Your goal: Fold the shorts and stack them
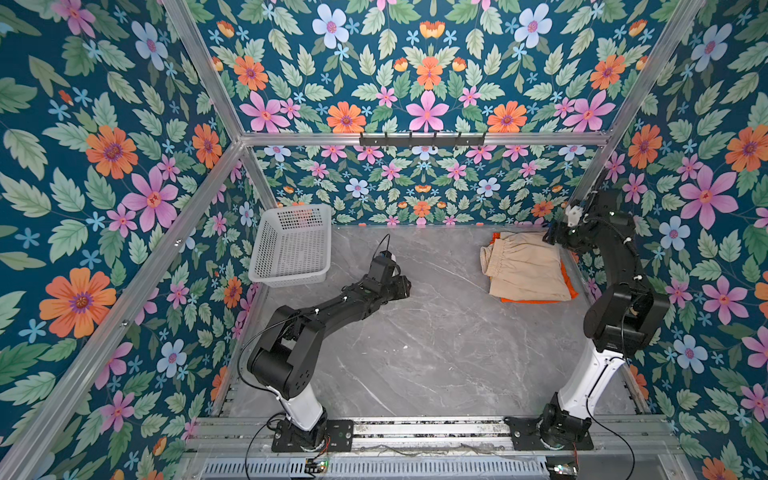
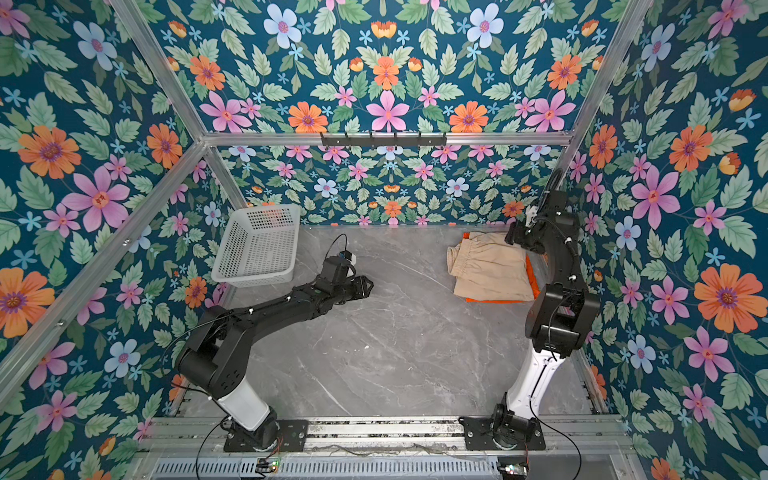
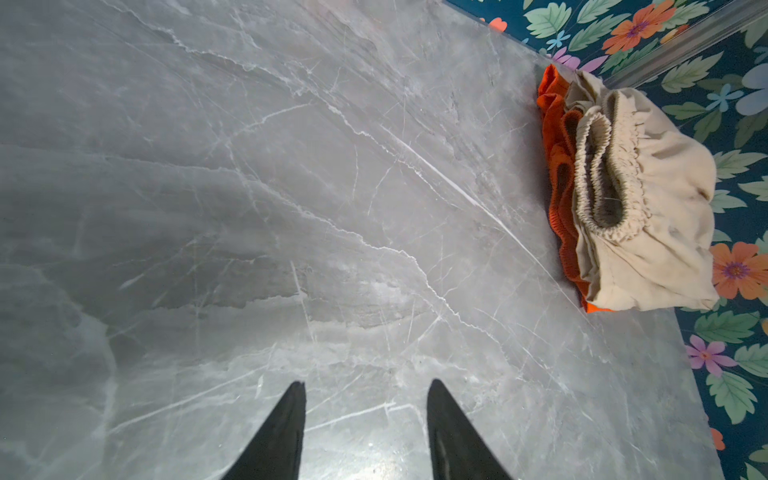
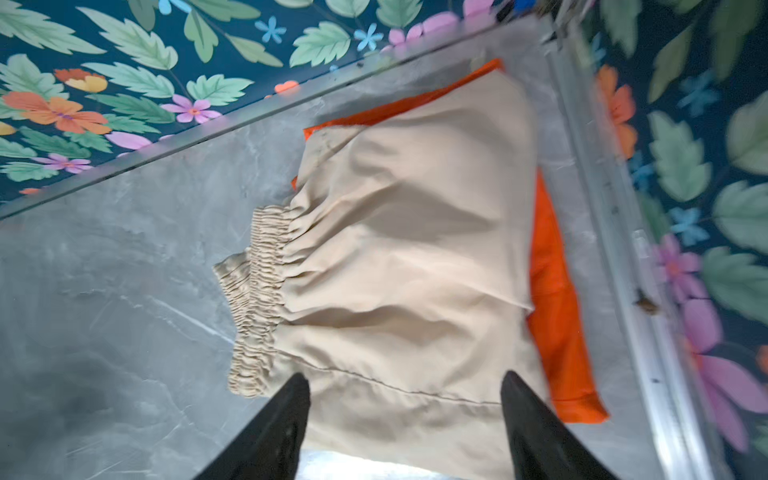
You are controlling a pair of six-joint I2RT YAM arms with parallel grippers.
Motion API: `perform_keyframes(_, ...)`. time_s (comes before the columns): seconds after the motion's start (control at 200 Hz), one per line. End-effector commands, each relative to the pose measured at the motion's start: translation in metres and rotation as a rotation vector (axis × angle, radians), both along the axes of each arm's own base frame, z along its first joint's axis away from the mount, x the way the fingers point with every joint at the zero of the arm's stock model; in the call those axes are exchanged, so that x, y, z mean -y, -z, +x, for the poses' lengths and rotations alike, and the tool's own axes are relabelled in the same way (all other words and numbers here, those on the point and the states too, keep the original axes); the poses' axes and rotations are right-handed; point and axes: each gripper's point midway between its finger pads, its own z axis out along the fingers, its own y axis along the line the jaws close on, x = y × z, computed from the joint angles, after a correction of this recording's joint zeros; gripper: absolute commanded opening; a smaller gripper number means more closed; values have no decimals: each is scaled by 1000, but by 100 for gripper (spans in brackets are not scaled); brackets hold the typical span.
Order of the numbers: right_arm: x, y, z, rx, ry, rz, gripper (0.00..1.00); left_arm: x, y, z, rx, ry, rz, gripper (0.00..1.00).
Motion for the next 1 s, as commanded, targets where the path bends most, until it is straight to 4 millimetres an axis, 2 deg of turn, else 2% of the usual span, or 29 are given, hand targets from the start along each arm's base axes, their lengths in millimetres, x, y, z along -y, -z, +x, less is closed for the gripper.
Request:
perform_keyframes(0.0,-11,22,25,52,-10,120,72,-3,-11,5,43,-26,-8,50)
perform_keyframes(0.055,-8,53,28,-12,19,138,71,-6,-14,4,55,-33,-2,51)
perform_keyframes(0.185,1,109,32,-111,74,162,71,-18,-18,1,86,-70,14,52)
perform_keyframes(0.25,0,127,33,-145,82,182,71,-22,-21,-1,99,-82,16,53)
perform_keyframes(0.315,-1,132,32,-156,86,193,71,-27,-25,-4,113,-94,18,54)
perform_keyframes(0.385,-2,118,31,-124,86,187,71,-32,-32,-5,137,-110,23,55)
perform_keyframes(0.425,-1,102,31,-91,86,171,71,-37,-38,-6,156,-121,28,56)
perform_keyframes(0.54,4,42,22,8,72,74,74,-54,-64,-9,232,-167,58,63)
perform_keyframes(0.565,4,27,19,33,71,57,82,-59,-71,-10,255,-180,70,64)
perform_keyframes(0.6,5,5,13,77,71,30,97,-68,-81,-12,288,-208,91,66)
perform_keyframes(0.61,4,-1,10,90,71,23,99,-72,-84,-12,298,-217,98,67)
perform_keyframes(0.71,1,-55,-12,238,84,-33,99,-107,-114,-19,405,-328,164,73)
perform_keyframes(0.755,-1,-67,-24,291,101,-48,99,-125,-123,-25,448,-385,199,77)
perform_keyframes(0.775,-3,-85,-32,346,109,-57,99,-134,-126,-27,464,-413,216,80)
perform_keyframes(0.83,-9,-97,-49,420,114,-58,99,-158,-134,-36,508,-497,260,85)
perform_keyframes(0.89,-19,-99,-68,491,101,-64,99,-182,-137,-47,553,-566,316,89)
perform_keyframes(0.995,-34,-79,-97,569,76,-74,99,-216,-136,-67,620,-671,415,96)
